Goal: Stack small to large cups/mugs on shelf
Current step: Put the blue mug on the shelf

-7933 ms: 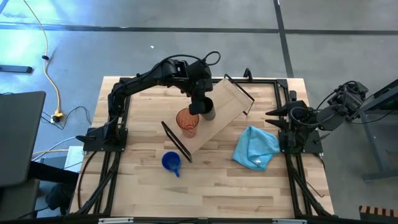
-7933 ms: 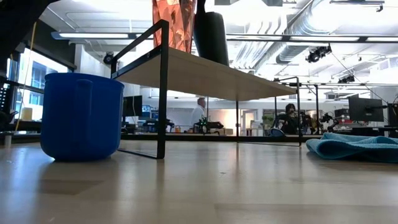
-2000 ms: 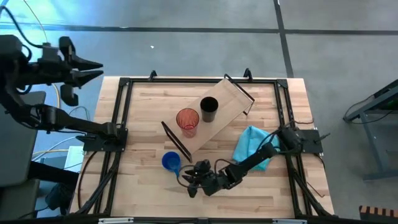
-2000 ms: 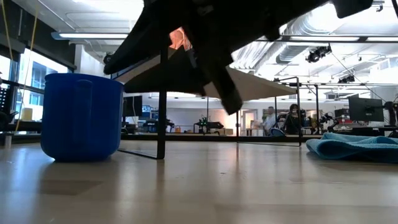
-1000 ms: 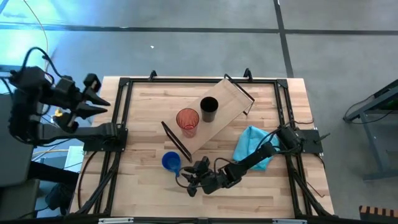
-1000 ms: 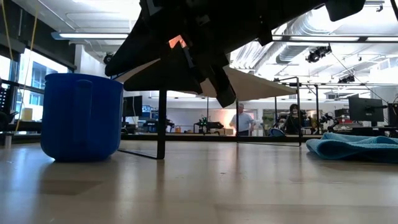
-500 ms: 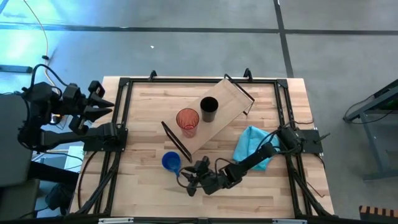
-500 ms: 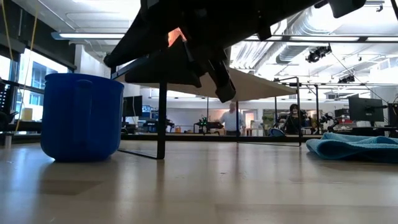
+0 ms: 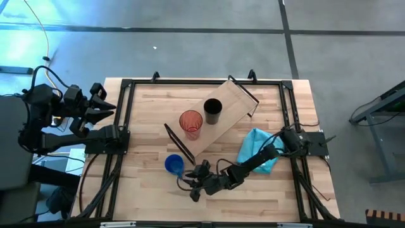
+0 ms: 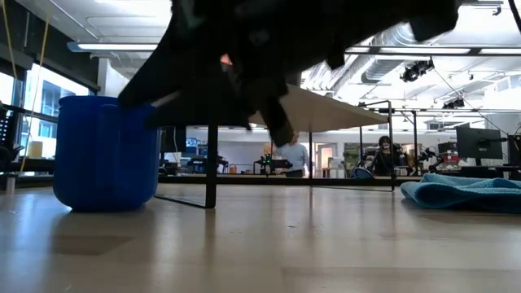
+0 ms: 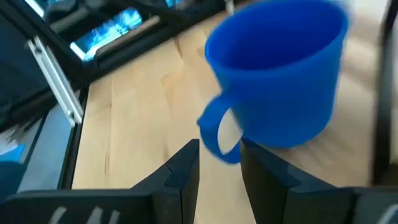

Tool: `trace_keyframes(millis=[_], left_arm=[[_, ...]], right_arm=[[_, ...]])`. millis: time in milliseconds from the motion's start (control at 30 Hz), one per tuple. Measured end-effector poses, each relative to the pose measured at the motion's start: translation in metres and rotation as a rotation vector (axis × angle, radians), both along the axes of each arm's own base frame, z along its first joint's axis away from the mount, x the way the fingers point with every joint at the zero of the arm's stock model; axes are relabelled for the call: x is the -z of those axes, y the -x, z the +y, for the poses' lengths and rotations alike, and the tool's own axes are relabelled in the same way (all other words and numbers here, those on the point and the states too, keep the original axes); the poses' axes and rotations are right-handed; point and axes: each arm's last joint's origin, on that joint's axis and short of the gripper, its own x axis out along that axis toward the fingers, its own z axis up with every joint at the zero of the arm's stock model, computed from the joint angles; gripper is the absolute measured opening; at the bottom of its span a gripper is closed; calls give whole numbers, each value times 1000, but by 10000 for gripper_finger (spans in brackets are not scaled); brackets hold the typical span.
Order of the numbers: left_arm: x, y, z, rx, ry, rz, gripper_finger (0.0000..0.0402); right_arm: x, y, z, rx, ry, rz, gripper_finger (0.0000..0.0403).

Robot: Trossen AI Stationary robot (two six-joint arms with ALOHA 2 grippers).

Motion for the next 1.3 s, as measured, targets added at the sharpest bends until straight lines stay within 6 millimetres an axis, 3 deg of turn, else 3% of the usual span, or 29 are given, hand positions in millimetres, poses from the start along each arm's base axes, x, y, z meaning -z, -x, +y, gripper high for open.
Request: trace_keyframes(millis=[367,533,933,1300], left_arm=[[2,0,0,1,20,15,83],[3,0,0,1,24,23,83],[6,0,-1,36,26,56,83],[6,-1,-1,53,26,63,83]], right_arm=[[13,-51,11,-19,35,36,106],[17,-64,15,40,1,67,106],[15,-61,24,98,-22,42,106],[-3,-57,31,107,-68,-3,106]])
